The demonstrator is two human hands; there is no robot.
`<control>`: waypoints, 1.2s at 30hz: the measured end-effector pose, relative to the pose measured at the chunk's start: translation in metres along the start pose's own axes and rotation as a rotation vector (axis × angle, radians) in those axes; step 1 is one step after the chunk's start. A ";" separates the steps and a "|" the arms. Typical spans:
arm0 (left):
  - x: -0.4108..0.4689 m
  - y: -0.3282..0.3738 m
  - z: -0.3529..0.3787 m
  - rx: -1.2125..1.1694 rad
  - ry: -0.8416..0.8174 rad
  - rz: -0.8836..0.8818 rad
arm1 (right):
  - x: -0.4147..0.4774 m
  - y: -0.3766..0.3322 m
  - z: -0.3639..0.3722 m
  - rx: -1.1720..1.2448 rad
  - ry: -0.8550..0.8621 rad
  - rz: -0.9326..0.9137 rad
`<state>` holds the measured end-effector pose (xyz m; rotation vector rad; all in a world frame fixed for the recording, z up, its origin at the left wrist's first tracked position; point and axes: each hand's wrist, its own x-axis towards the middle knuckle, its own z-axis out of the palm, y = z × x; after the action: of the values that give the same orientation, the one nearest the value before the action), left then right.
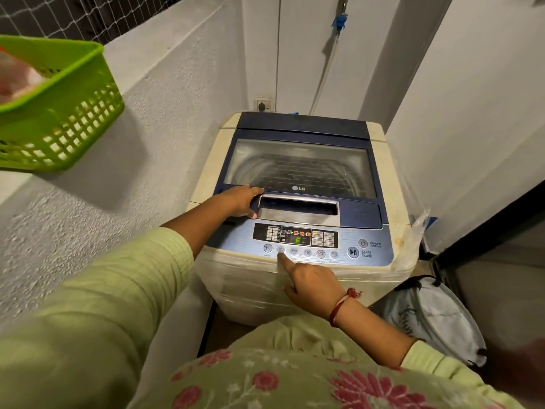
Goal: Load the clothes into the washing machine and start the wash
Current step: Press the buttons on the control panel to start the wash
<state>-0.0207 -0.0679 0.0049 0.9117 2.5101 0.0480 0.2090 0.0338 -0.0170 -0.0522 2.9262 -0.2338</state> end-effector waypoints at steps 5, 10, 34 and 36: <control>0.001 0.008 -0.006 -0.013 0.003 -0.013 | 0.004 0.000 0.002 -0.042 -0.033 0.047; 0.003 0.012 -0.011 0.022 0.002 -0.029 | 0.004 0.001 0.005 -0.059 -0.055 0.062; 0.002 0.019 -0.016 0.012 0.031 -0.040 | 0.020 0.008 -0.007 0.159 -0.107 0.127; 0.001 0.018 -0.016 0.003 0.036 -0.040 | 0.021 0.009 -0.008 0.159 -0.069 0.152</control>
<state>-0.0175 -0.0509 0.0217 0.8696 2.5612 0.0479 0.1867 0.0433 -0.0151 0.1817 2.8152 -0.4292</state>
